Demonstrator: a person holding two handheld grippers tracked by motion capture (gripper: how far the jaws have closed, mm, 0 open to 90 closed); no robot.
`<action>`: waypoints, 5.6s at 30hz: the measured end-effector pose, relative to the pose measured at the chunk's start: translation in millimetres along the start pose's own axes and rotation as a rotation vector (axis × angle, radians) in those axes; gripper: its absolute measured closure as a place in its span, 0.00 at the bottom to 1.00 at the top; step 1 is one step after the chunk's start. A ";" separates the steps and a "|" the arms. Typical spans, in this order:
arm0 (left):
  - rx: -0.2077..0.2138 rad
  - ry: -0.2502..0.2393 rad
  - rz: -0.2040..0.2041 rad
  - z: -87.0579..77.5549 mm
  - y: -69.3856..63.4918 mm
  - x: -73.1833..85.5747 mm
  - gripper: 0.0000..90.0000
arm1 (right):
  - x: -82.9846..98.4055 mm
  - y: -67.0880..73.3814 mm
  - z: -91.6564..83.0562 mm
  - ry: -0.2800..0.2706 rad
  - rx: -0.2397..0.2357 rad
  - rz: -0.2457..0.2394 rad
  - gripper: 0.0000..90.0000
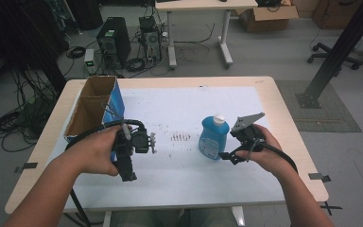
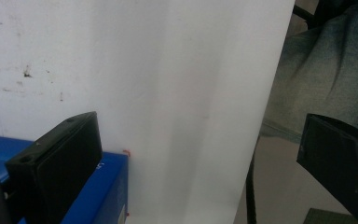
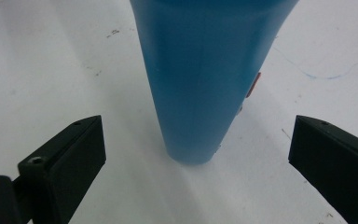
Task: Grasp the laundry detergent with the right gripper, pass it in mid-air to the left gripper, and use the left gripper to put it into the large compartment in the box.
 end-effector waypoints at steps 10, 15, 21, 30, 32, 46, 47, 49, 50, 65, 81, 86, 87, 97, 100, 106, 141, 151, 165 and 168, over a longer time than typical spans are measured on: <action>0.004 0.004 0.002 3.2 -1.1 -0.1 0.00 | -0.8 -1.4 4.7 -0.025 -0.001 0.011 0.04; 0.002 0.001 0.003 2.6 -1.5 1.3 0.00 | 0.5 -1.3 9.3 -0.037 -0.001 0.014 0.04; -0.001 0.003 0.003 1.4 -2.2 3.9 0.00 | -0.5 -1.6 14.6 -0.058 0.000 0.021 0.04; -0.001 0.001 -0.002 0.5 -3.2 7.3 0.00 | 0.4 -4.1 21.7 -0.091 0.012 0.032 0.04; 0.000 0.000 0.003 0.4 -3.3 7.1 0.00 | 1.8 -4.0 23.2 -0.101 0.013 0.041 0.04; -0.001 0.004 0.003 0.5 -3.2 8.0 0.00 | 5.8 -3.4 28.4 -0.143 0.036 0.057 0.03; -0.001 0.005 0.004 0.5 -3.2 7.8 0.00 | 5.6 -3.1 29.0 -0.147 0.037 0.054 0.03; 0.000 0.001 0.003 0.5 -3.6 7.0 0.00 | 5.2 -2.4 30.4 -0.154 0.044 0.052 0.03; -0.002 0.002 0.007 0.2 -3.6 6.6 0.00 | 5.1 -2.1 31.2 -0.159 0.048 0.053 0.03; -0.001 -0.005 0.018 -0.6 -8.0 5.6 0.00 | 2.7 1.2 38.6 -0.231 0.080 0.073 0.03; -0.002 -0.016 0.020 2.0 -8.0 8.2 0.00 | 4.1 0.4 44.2 -0.251 0.128 0.095 0.02; -0.005 -0.017 0.022 1.3 -8.2 8.7 0.00 | 4.4 0.1 44.3 -0.261 0.149 0.106 0.02; -0.005 -0.018 0.022 1.2 -8.3 8.7 0.00 | 4.5 -0.1 44.2 -0.267 0.155 0.108 0.03; -0.008 -0.022 0.021 0.4 -7.7 10.2 0.00 | 3.9 0.9 46.1 -0.298 0.194 0.129 0.09; -0.008 -0.021 0.023 0.2 -7.9 10.6 0.00 | 4.1 0.6 46.9 -0.302 0.204 0.129 0.10; -0.009 -0.020 0.020 1.0 -7.6 11.0 0.00 | 4.3 2.3 49.1 -0.310 0.208 0.122 0.14; -0.007 -0.024 0.010 1.0 -5.7 12.6 0.00 | 2.4 8.2 52.9 -0.377 0.226 0.081 0.47; -0.008 -0.031 0.013 -1.1 -6.8 9.9 0.00 | 2.5 8.3 52.4 -0.383 0.226 0.069 0.50; -0.018 -0.050 0.028 -13.9 -8.6 3.7 0.00 | -26.9 18.6 20.3 -0.424 0.122 -0.043 0.51; -0.019 -0.053 0.034 -18.6 -8.8 2.0 0.00 | -36.7 24.5 10.7 -0.414 0.080 -0.093 0.51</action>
Point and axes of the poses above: each handheld gripper's, and its own axes: z roughly forward along the jaws, x roughly out of its underside, y roughly to its left, the point moved 4 cm from there along z, roughly forward along the jaws, and after that the axes turned 14 degrees about -z, right-handed, at the moved point
